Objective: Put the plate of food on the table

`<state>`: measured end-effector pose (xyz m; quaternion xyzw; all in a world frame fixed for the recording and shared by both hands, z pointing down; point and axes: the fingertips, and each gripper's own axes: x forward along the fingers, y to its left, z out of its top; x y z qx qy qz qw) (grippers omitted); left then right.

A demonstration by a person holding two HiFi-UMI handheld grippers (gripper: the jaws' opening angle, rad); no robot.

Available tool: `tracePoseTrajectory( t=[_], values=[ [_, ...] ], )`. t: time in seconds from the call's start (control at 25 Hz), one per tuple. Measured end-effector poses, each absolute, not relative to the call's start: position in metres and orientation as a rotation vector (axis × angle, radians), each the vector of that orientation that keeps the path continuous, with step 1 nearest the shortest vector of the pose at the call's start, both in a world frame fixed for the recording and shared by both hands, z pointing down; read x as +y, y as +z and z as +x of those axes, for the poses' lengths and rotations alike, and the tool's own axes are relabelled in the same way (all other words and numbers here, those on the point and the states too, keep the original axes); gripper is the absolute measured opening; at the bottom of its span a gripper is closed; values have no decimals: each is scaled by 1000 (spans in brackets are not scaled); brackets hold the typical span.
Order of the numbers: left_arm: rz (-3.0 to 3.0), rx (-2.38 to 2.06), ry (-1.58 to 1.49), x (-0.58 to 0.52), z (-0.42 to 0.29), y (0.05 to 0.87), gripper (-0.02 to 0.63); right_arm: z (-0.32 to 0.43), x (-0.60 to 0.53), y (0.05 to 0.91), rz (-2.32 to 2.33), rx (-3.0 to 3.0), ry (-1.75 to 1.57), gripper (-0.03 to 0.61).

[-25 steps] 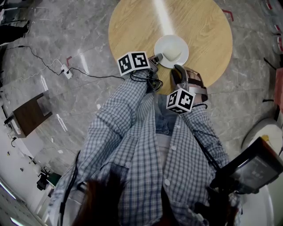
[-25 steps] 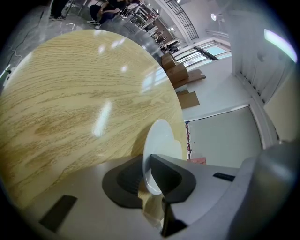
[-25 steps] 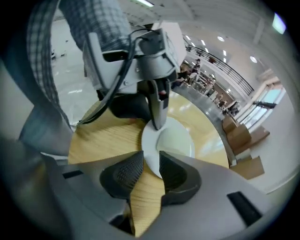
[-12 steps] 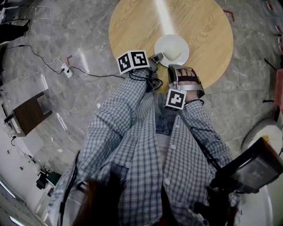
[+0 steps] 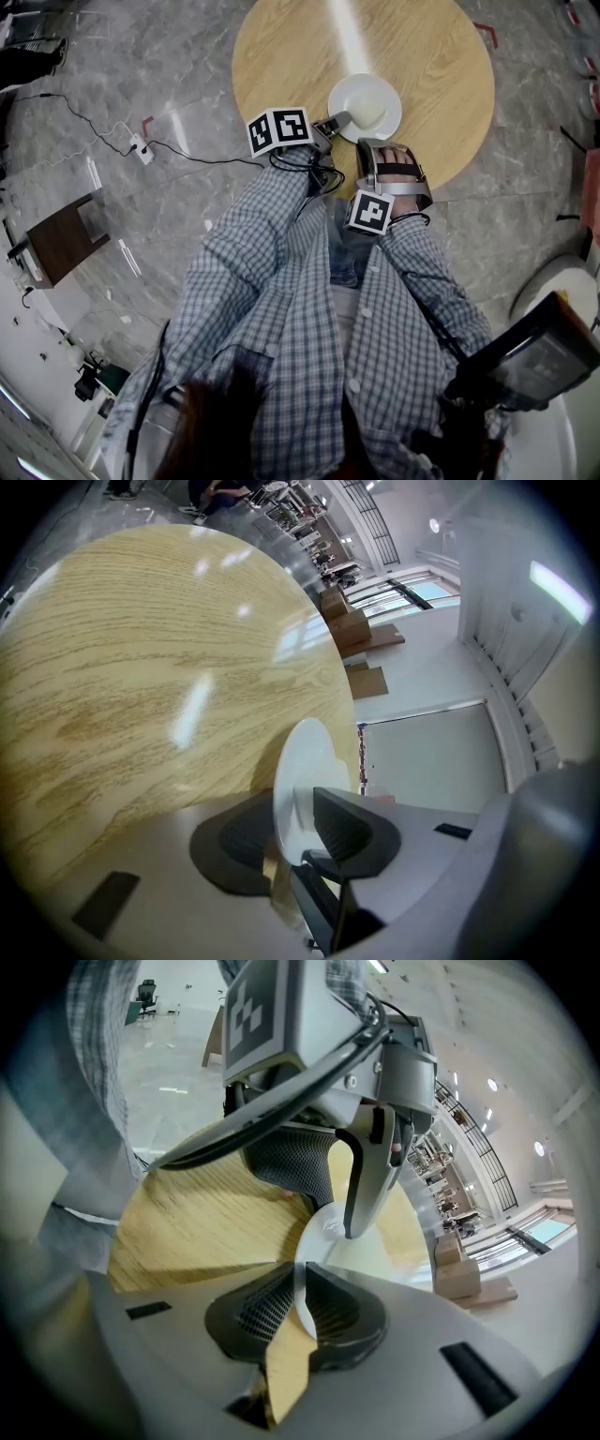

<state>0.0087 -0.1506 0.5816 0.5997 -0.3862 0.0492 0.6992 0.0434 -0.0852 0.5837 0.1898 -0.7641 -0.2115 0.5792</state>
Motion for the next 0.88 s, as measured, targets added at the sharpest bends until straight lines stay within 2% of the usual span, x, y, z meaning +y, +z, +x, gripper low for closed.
tracePoseTrajectory(
  t=[0.48, 0.88],
  values=[
    [1342, -803, 144, -125, -1, 582, 123, 43, -92, 591, 449, -1805, -430, 48],
    [1387, -810, 194, -120, -3, 585, 118, 43, -97, 581, 581, -1967, -143, 52]
  ],
)
